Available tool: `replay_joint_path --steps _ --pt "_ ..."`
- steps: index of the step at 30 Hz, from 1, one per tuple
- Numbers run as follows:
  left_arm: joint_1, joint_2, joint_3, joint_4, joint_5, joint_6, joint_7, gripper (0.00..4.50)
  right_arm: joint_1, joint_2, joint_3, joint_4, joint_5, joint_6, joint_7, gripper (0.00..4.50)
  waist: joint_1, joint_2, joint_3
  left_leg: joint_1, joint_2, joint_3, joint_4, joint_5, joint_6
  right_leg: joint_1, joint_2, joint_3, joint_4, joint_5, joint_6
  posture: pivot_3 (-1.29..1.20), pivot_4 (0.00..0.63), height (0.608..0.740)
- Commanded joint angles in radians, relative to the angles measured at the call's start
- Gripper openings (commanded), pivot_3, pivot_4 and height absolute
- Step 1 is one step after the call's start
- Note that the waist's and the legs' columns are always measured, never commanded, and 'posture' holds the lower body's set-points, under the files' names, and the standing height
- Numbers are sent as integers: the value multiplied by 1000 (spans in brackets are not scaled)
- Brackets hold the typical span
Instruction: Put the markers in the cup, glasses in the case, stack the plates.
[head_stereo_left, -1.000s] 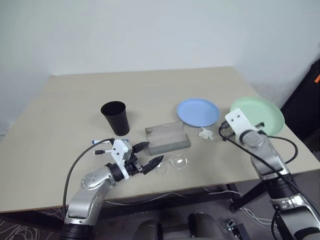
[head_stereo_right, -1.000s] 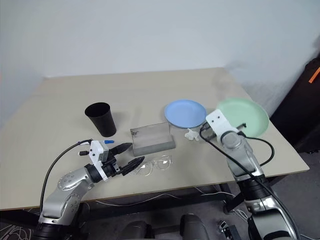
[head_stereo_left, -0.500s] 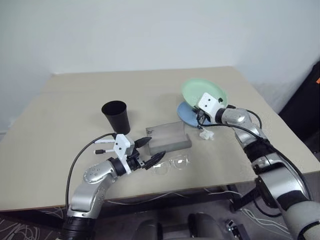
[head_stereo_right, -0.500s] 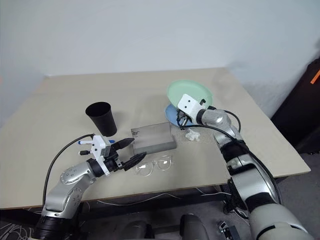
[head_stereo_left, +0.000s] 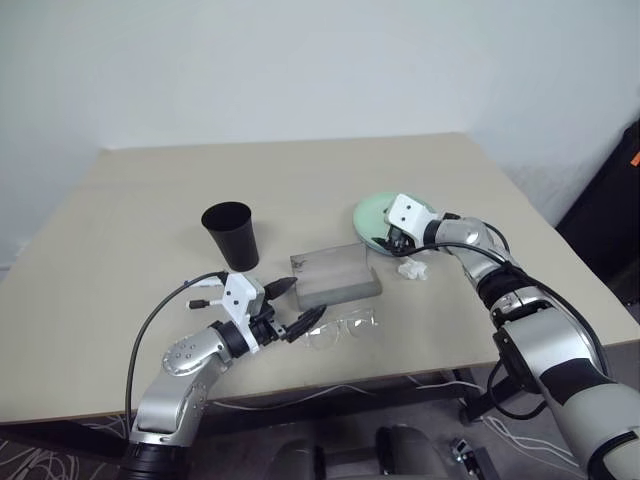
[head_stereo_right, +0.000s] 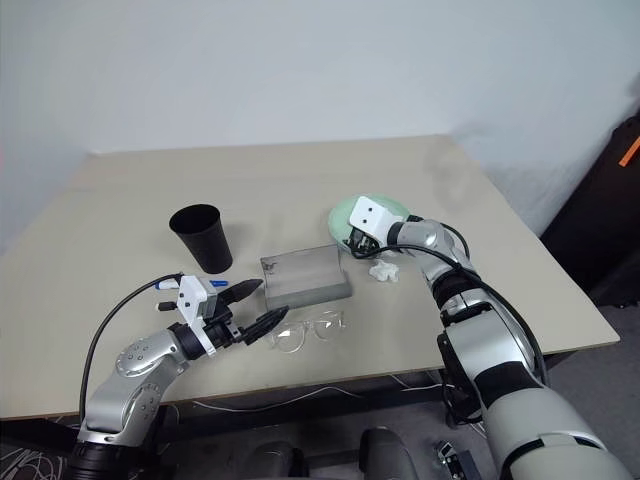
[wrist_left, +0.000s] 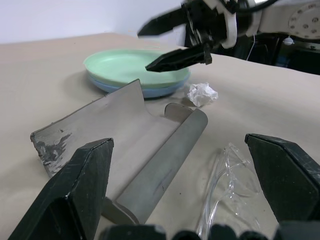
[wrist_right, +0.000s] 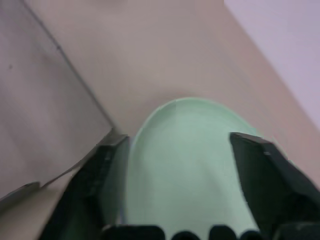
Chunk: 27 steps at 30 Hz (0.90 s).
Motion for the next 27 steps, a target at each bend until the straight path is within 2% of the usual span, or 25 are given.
replay_joint_path --steps 1,5,6,9,16,23,27 --pt "-31 5 12 -30 -5 -14 -3 4500 -39 -24 -86 -62 74 42 44 4485 1 0 0 0 0 0 0 0 0 0 0 0 0 0 0 0 0 720" --pt "-41 3 10 -21 -3 -15 -7 4500 -3 -42 -158 -175 155 218 145 4485 1 0 0 -1 0 0 0 0 0 0 0 0 0 1 1 0 0 720" --pt "-45 3 9 -19 -3 -16 -8 4500 18 -55 -164 -231 164 319 161 4485 1 0 0 -1 0 0 0 0 0 0 0 0 0 1 1 0 0 720" --pt "-53 1 6 -11 -2 -19 -14 4500 104 -99 -172 -439 200 577 221 4485 4 0 0 -1 0 -1 0 0 0 1 0 -1 0 1 2 0 0 720" --pt "-71 -7 -3 9 2 -26 -25 4500 276 -184 -164 -779 269 957 287 4485 2 1 0 0 0 -1 0 0 0 0 -1 -1 0 1 1 0 0 720" --pt "-81 -12 -8 26 5 -36 -32 4500 387 -214 -136 -922 287 1102 274 4485 1 1 0 0 0 0 1 0 0 0 -1 0 0 0 1 0 0 720" --pt "-91 -17 -11 37 8 -39 -34 4500 386 -146 -128 -843 268 1077 181 4485 1 1 0 0 0 0 2 0 0 0 0 0 0 0 1 0 0 720"
